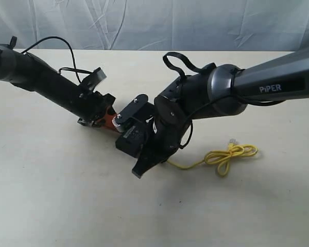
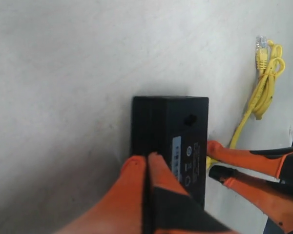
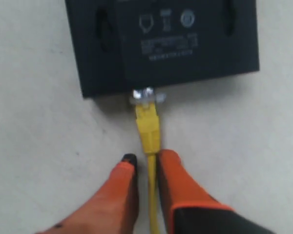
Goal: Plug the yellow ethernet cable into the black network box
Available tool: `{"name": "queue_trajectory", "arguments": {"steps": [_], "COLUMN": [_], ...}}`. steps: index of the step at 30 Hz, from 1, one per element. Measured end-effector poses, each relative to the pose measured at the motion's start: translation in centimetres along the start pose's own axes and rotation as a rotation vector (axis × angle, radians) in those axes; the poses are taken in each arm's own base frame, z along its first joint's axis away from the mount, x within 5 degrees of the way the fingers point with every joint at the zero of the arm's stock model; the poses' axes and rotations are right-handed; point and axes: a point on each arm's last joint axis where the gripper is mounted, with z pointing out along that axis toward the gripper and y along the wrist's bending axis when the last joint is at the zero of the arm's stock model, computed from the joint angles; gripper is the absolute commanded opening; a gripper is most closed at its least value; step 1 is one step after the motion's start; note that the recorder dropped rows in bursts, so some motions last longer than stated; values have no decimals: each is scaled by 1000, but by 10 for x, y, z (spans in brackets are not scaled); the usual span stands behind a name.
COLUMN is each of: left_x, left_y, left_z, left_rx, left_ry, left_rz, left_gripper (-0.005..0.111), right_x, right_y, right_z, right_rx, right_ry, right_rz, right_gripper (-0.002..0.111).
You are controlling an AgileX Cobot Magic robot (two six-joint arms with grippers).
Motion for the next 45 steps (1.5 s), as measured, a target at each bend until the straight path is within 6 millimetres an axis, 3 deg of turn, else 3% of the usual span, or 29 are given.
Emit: {"name": "queue_trajectory", "arguments": {"steps": [2,11,17,20,24,29,35,40,45], "left_x": [0,1,0,1,2,11,41,71,116], "left_y": [-1,-1,2,11,12,-4,-28,-66,-117], "left_z": [1,1,-4,-18,-48,-81,-114,-141,-165], "left_rx": [5,8,4,-26,-94,-190,-393,-542,-630], "left_ry": [5,7,-4,-26,-58,-147,-258,-396,-569], "left_rz": [1,-3,-18,-57,-68,-68,-59,1,97], "left_gripper": [0,0,0,0,0,0,0,0,0], "right_x": [-2,-3,-5,-4,0,16,63,102,133], "right_y": [0,2,0,-6,-20,-34,-60,-83,-69], "right_z": [0,-2,-30,-46,-65,-81,-92,-126,-173], "right_rx": [2,-1,3,-5,-30,-61,-38,24,77], "right_ry": [-18,-17,-39,-49,-69,-113,-104,-175,-306], "right_rz": [-2,2,16,60,168,306,465,603,634], "right_gripper": [42,42,42,31,-1,0,0,0,0]}}
